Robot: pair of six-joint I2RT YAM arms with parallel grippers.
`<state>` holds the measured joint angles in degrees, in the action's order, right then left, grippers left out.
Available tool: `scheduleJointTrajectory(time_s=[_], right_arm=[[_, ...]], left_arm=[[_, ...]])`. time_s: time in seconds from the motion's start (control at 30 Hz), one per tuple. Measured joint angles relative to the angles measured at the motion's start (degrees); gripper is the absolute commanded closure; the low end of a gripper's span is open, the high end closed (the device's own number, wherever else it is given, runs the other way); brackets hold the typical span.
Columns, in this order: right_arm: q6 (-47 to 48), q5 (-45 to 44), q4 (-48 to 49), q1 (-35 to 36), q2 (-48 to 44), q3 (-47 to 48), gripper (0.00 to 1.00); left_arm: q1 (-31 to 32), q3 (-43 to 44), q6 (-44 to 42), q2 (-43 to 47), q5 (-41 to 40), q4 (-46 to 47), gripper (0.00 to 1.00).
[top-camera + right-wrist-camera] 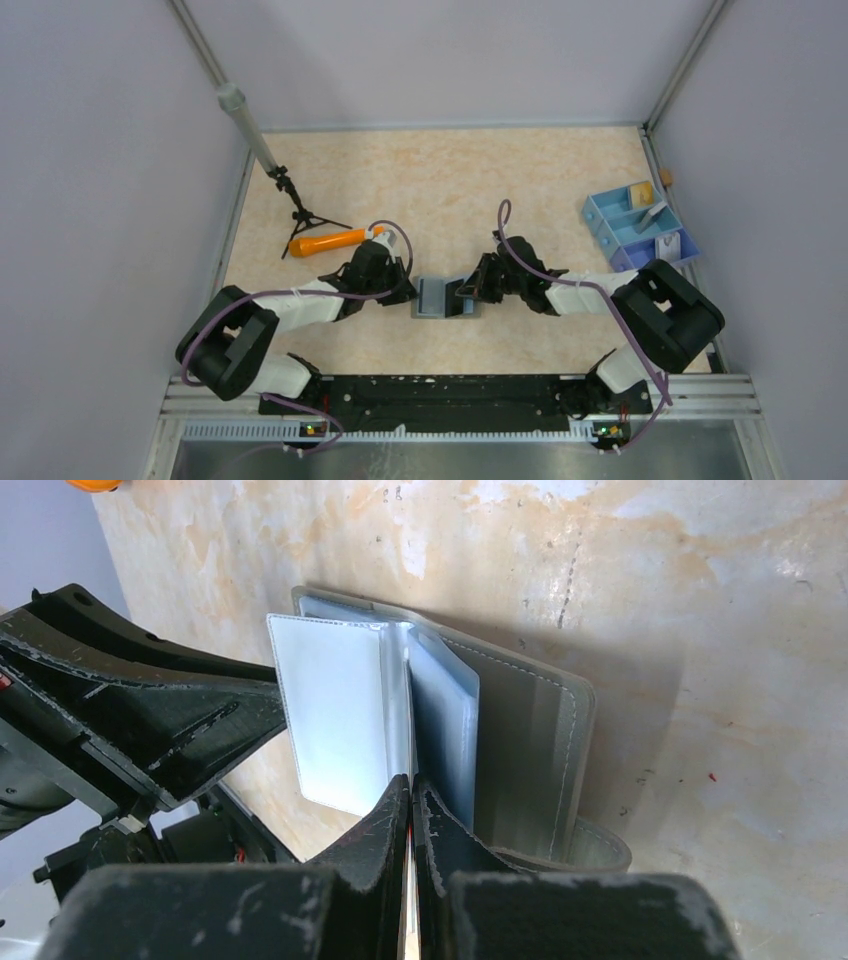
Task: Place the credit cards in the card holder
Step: Insert the credit card into the card holder.
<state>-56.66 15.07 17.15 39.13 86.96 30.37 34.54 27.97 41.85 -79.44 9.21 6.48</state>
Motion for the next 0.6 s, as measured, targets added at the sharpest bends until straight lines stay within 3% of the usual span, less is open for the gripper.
scheduleJointTrajectory(time_s=[0.6], right_arm=[[0.0,1.9,8.2,-0.1,1.3,-1.9,1.0]], left_arm=[[0.0,0.3,0.0,-0.7,0.1,0.5,0.78]])
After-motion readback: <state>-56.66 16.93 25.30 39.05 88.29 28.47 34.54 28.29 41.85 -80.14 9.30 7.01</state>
